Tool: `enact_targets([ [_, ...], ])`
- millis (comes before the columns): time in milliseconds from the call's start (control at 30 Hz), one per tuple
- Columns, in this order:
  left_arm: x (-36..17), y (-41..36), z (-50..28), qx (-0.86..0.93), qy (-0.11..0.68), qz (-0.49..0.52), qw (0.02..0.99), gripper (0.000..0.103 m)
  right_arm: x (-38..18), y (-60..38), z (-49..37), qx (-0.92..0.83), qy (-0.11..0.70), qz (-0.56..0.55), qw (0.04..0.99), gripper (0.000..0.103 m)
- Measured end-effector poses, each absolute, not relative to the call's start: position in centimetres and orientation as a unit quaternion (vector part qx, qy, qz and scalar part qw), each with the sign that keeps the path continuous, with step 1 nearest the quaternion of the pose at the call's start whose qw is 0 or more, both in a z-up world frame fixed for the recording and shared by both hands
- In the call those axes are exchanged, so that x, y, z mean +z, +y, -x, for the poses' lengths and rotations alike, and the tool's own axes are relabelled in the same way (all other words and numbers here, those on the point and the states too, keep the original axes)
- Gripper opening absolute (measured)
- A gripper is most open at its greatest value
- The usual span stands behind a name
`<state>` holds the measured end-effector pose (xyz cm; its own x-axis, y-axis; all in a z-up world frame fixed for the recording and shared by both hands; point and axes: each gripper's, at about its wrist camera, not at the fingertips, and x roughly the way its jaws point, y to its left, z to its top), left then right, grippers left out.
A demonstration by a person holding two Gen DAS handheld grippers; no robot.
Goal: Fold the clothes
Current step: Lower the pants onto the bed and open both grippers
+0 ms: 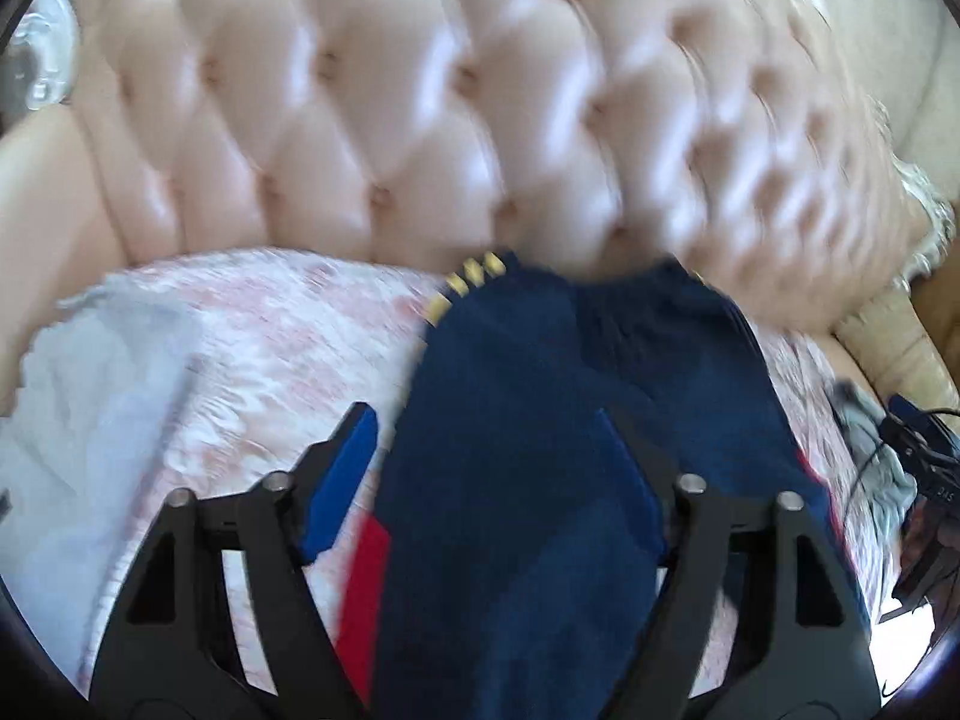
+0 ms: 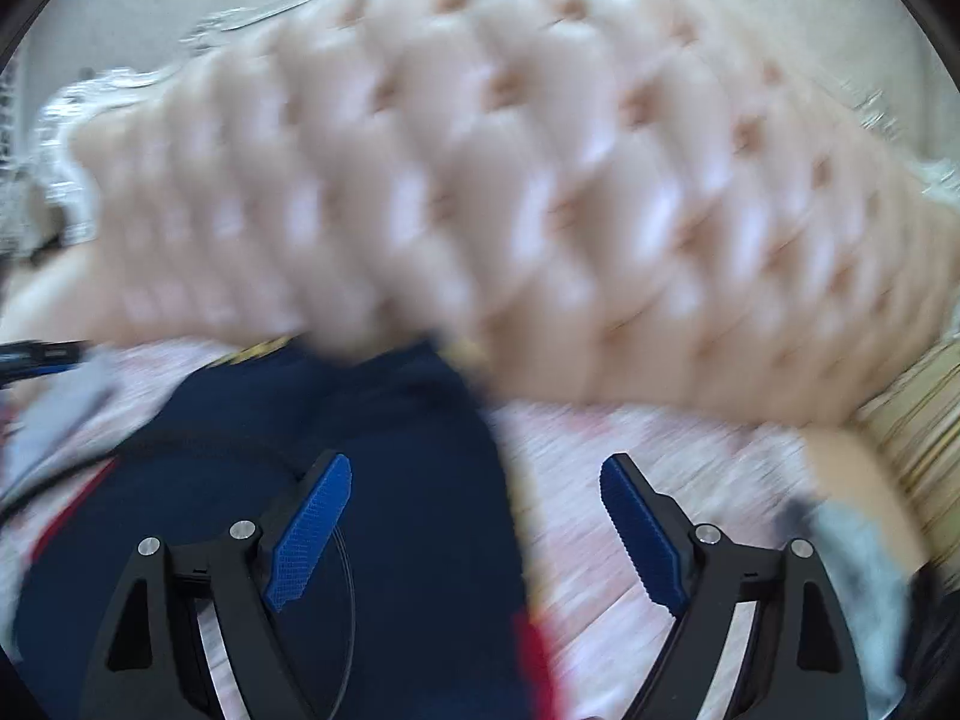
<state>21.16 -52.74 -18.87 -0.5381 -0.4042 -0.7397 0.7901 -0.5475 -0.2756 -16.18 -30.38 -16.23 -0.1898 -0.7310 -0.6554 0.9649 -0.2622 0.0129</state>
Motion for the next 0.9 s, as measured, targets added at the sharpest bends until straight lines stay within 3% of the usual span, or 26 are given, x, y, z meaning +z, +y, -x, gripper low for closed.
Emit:
enact_targets([
  [33,-19.2,-52.9,-20.6,-0.82,0.315,-0.323,0.352,0.038,-16.4,-30.8,15.7,-0.738,0.203,-0.291,0.574,0.087],
  [67,-20.1,-53.9,-20.0,-0.813,0.333,-0.331,0.345,0.033,-16.6,-31.5,15.3,-0.734,0.197,-0.299,0.577,0.087],
  [300,-22.5,-62.1,-13.7,-0.808,0.321,-0.351,0.347,0.03,-19.6,-42.6,18.1,-0.7,0.152,-0.354,0.601,0.087],
  [367,-23.4,-64.2,-10.9,-0.803,0.28,-0.383,0.36,0.038,-21.7,-45.9,18.9,-0.694,0.166,-0.36,0.601,0.087],
  [400,-24.0,-65.1,-9.6,-0.798,0.253,-0.404,0.369,0.045,-22.6,-47.6,19.2,-0.694,0.177,-0.358,0.599,0.087],
  [433,-24.9,-66.2,-9.2,-0.794,0.248,-0.412,0.372,0.06,-23.5,-49.2,19.5,-0.693,0.188,-0.357,0.598,0.087],
  [633,-29.6,-70.4,-7.8,-0.791,0.281,-0.435,0.327,0.063,-26.1,-51.5,23.7,-0.732,0.222,-0.336,0.55,0.087],
  [733,-31.3,-70.7,-7.0,-0.795,0.295,-0.444,0.289,0.019,-27.2,-51.8,25.9,-0.73,0.22,-0.35,0.544,0.087],
  [800,-31.0,-70.4,-6.9,-0.799,0.278,-0.443,0.297,0.015,-27.6,-52.0,26.9,-0.724,0.212,-0.363,0.547,0.087],
  [900,-29.6,-71.5,-8.8,-0.795,0.342,-0.381,0.325,0.01,-27.9,-52.3,27.0,-0.722,0.224,-0.362,0.545,0.086],
])
